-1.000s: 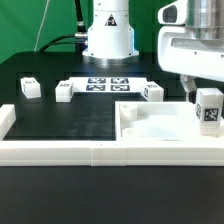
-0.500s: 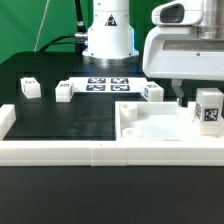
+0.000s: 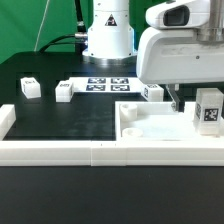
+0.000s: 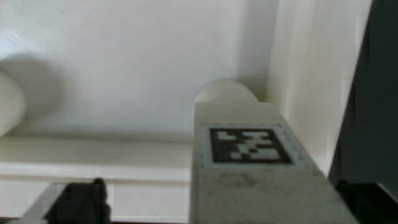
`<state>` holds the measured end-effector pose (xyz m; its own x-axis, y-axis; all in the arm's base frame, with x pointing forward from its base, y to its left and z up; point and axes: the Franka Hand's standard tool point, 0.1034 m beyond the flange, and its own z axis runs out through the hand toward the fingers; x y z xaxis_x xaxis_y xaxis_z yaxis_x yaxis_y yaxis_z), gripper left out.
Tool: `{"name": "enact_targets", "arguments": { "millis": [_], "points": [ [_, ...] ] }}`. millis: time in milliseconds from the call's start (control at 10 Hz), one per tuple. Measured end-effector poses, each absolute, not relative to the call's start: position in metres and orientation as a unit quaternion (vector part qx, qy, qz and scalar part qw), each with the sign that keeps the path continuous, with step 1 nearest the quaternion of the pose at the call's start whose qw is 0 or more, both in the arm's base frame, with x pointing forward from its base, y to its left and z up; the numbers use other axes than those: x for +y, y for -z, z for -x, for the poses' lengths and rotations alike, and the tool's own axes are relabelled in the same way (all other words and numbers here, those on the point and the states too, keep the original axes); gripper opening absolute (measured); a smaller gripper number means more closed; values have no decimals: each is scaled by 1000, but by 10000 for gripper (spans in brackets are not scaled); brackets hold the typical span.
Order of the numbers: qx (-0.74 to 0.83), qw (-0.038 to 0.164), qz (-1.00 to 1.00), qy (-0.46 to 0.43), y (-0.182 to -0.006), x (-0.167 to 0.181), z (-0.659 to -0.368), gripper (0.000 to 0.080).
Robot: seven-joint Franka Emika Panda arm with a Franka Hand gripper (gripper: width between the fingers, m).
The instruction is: Assemble one leg
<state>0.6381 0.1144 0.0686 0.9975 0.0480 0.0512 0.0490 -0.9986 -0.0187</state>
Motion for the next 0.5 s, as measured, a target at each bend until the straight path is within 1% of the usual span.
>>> {"name": "enact_targets", "arguments": {
  "millis": [100,200,300,500],
  "points": [
    [-24,10,999,25,-69,114,-638,499],
    [-24,10,999,25,-69,114,-638,499],
    [-24,10,999,25,-69,114,-638,298],
    [-16,11,999,25,-69,114,-638,290]
  ]
}}
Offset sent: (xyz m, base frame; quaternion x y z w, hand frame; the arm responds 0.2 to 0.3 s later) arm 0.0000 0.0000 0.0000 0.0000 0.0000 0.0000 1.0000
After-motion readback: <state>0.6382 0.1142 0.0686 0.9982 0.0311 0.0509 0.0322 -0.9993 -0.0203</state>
